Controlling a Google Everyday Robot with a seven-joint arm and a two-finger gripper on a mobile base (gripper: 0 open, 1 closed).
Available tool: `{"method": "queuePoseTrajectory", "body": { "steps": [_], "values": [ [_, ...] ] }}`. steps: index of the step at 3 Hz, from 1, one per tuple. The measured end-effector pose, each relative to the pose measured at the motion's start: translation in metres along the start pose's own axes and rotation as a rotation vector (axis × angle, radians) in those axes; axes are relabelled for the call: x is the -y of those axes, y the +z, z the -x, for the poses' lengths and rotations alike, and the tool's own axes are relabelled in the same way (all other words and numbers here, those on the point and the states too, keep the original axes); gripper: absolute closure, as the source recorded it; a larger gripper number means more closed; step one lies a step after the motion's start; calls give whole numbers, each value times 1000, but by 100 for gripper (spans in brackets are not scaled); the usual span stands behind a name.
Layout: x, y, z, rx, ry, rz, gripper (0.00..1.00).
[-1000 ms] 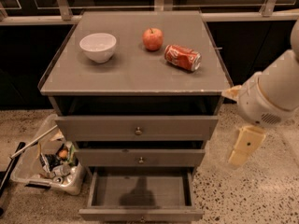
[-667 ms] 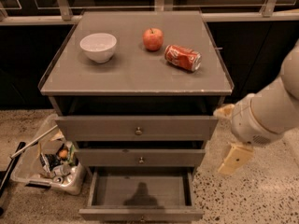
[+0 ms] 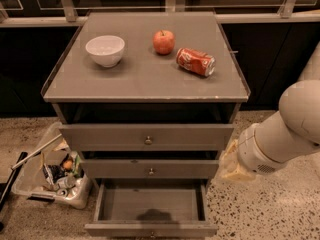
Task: Close bottom drawer
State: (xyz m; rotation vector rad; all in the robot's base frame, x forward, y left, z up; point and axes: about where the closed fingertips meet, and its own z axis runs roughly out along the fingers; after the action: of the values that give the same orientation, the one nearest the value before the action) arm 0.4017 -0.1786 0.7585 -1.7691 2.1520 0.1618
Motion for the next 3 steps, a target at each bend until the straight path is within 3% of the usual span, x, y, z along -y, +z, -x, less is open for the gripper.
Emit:
{"method": "queuePoseTrajectory", "body": {
  "steps": [1, 2, 3],
  "values": [
    [-3, 9, -1, -2, 13, 10, 88],
    [-15, 65, -13, -22, 61, 48, 100],
    [-21, 130, -35, 39, 147, 58, 100]
  ]
}}
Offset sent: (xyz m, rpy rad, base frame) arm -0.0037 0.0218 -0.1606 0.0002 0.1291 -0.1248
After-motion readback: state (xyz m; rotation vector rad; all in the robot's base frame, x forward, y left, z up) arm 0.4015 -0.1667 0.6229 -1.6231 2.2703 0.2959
